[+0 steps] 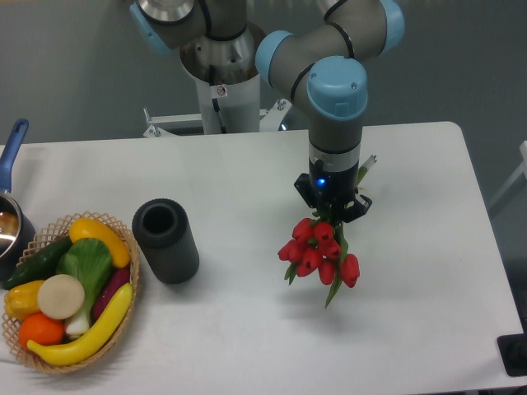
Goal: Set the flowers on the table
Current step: 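Lower the held red tulips toward the table with the gripper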
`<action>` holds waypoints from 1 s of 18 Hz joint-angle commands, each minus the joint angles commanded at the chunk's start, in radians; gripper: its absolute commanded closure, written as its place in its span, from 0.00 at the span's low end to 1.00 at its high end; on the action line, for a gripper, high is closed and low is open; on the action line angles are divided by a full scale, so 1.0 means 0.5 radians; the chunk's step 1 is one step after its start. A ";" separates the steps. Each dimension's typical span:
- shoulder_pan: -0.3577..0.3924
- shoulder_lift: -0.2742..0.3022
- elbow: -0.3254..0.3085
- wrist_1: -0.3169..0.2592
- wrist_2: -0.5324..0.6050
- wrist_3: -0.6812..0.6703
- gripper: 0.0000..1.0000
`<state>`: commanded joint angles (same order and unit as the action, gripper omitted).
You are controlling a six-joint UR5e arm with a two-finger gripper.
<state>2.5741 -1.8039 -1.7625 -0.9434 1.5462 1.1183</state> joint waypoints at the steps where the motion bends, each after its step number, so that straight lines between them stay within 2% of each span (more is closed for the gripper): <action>1: 0.000 -0.003 0.003 0.000 0.000 0.000 0.85; 9: -0.012 -0.058 -0.009 0.000 0.027 0.003 0.85; 14: -0.064 -0.193 0.000 0.018 0.040 0.015 0.86; 18: -0.101 -0.288 0.018 0.095 0.043 0.006 0.86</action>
<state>2.5235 -1.9480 -1.7534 -0.8959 1.5677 1.1214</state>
